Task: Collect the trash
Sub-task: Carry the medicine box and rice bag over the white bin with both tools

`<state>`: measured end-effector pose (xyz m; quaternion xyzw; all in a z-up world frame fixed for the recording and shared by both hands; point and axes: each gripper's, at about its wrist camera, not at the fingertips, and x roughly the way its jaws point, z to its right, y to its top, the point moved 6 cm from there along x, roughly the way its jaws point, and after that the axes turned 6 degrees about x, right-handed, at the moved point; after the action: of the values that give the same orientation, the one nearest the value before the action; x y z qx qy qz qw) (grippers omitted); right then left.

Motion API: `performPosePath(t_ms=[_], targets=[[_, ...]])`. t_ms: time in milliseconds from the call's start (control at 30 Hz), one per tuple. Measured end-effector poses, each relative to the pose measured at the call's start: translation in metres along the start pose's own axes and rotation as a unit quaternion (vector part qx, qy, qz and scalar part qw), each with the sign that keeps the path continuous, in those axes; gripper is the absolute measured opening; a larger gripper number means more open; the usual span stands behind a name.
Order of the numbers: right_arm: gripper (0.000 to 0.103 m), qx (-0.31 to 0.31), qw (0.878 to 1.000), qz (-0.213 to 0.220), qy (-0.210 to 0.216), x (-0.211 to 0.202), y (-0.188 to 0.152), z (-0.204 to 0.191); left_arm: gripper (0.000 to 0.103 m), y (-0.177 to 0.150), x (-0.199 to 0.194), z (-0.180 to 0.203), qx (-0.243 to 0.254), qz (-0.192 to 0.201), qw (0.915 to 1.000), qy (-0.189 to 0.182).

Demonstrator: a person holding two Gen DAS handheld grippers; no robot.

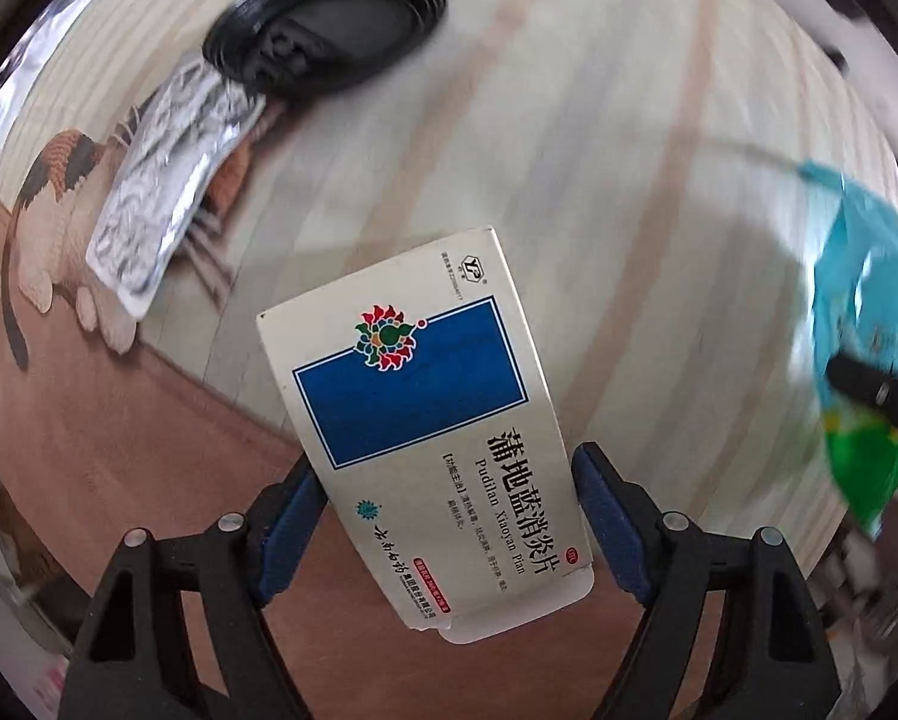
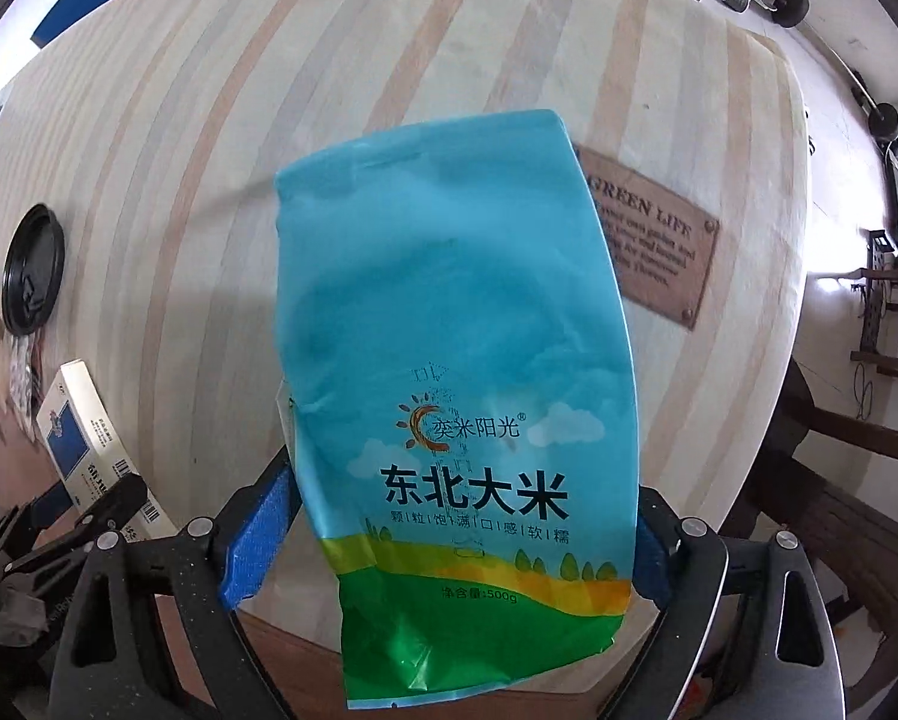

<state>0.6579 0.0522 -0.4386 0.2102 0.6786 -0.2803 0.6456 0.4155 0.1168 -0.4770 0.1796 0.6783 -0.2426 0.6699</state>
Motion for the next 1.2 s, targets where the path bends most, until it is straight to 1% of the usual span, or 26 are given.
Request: performPosePath(t_ms=[67, 100, 167, 200, 233, 300, 367, 400, 433, 467, 500, 533, 567, 633, 700, 733, 767, 833, 867, 900, 933, 1000, 1033, 1100, 1200], targets=[[0.093, 0.006, 1.0, -0.009, 0.014, 0.004, -0.015, 0.004, 0.08, -0.02, 0.003, 0.0, 0.024, -0.006, 0.9997, 0.0], [0.093, 0.013, 1.0, -0.016, 0.023, 0.006, -0.027, 0.006, 0.08, -0.031, 0.005, 0.0, 0.034, -0.008, 0.9994, 0.002], [0.094, 0.017, 0.999, -0.026, 0.025, 0.011, -0.045, 0.008, 0.08, -0.041, 0.009, -0.001, 0.026, -0.01, 0.9996, -0.011], [0.094, 0.018, 0.999, -0.033, 0.021, 0.015, -0.053, 0.008, 0.081, -0.045, 0.013, -0.003, 0.005, -0.015, 0.9997, -0.02], [0.095, 0.021, 0.999, -0.033, 0.019, 0.017, -0.057, 0.009, 0.081, -0.045, 0.011, -0.005, -0.009, -0.003, 0.9996, -0.025], [0.095, 0.032, 0.999, -0.022, 0.011, 0.021, -0.058, 0.012, 0.081, -0.044, 0.013, -0.011, -0.048, -0.004, 0.9982, -0.034], [0.095, 0.044, 0.999, -0.004, 0.009, 0.019, -0.059, 0.015, 0.081, -0.039, 0.012, -0.029, -0.082, 0.003, 0.9957, -0.043], [0.095, 0.047, 0.999, 0.005, 0.009, 0.016, -0.059, 0.015, 0.08, -0.036, 0.011, -0.035, -0.103, 0.006, 0.9939, -0.04], [0.095, 0.049, 0.999, 0.011, 0.008, 0.012, -0.057, 0.014, 0.08, -0.036, 0.011, -0.038, -0.114, 0.008, 0.9926, -0.04], [0.096, 0.051, 0.999, 0.016, 0.008, 0.009, -0.053, 0.013, 0.076, -0.034, 0.012, -0.041, -0.12, 0.011, 0.9919, -0.039], [0.098, 0.052, 0.998, 0.02, 0.008, 0.006, -0.053, 0.012, 0.073, -0.034, 0.012, -0.043, -0.12, 0.016, 0.9922, -0.032], [0.099, 0.053, 0.998, 0.023, 0.007, 0.003, -0.047, 0.009, 0.073, -0.041, 0.011, -0.052, -0.115, 0.018, 0.9929, -0.028], [0.099, 0.053, 0.998, 0.026, 0.007, 0.004, -0.041, 0.008, 0.073, -0.043, 0.012, -0.051, -0.106, 0.021, 0.9938, -0.023], [0.099, 0.049, 0.998, 0.034, -0.002, 0.0, -0.024, -0.001, 0.072, -0.037, 0.007, -0.041, -0.081, 0.032, 0.9962, -0.008], [0.099, 0.047, 0.998, 0.047, -0.008, 0.0, -0.015, -0.004, 0.072, -0.03, 0.002, -0.035, -0.063, 0.042, 0.9971, 0.005], [0.097, 0.045, 0.997, 0.055, -0.012, 0.001, -0.011, -0.006, 0.072, -0.022, -0.003, -0.029, -0.056, 0.047, 0.9973, 0.01], [0.089, 0.044, 0.997, 0.061, -0.017, 0.0, -0.01, -0.007, 0.072, -0.021, -0.005, -0.026, -0.048, 0.051, 0.9974, 0.017], [0.088, 0.04, 0.996, 0.072, -0.02, -0.002, -0.009, -0.014, 0.072, -0.028, -0.016, -0.025, -0.03, 0.066, 0.9969, 0.032], [0.086, 0.037, 0.996, 0.075, -0.019, -0.003, -0.01, -0.016, 0.072, -0.025, -0.024, -0.016, -0.024, 0.071, 0.9965, 0.037], [0.084, 0.032, 0.996, 0.078, -0.019, -0.005, -0.013, -0.02, 0.072, -0.026, -0.028, -0.015, -0.018, 0.078, 0.996, 0.041], [0.081, 0.029, 0.996, 0.08, -0.015, -0.008, -0.015, -0.023, 0.072, -0.024, -0.033, -0.017, -0.015, 0.081, 0.9958, 0.041], [0.08, 0.023, 0.996, 0.086, -0.008, -0.019, -0.029, -0.04, 0.072, -0.027, -0.044, -0.012, -0.011, 0.091, 0.9951, 0.038], [0.08, 0.019, 0.996, 0.092, -0.008, -0.024, -0.034, -0.045, 0.072, -0.029, -0.048, -0.016, -0.009, 0.096, 0.9946, 0.039], [0.08, 0.014, 0.995, 0.102, -0.001, -0.032, -0.044, -0.051, 0.072, -0.035, -0.071, -0.025, -0.007, 0.108, 0.9936, 0.034], [0.08, 0.013, 0.993, 0.12, 0.013, -0.051, -0.068, -0.061, 0.072, -0.043, -0.091, -0.033, -0.003, 0.13, 0.9909, 0.034]])
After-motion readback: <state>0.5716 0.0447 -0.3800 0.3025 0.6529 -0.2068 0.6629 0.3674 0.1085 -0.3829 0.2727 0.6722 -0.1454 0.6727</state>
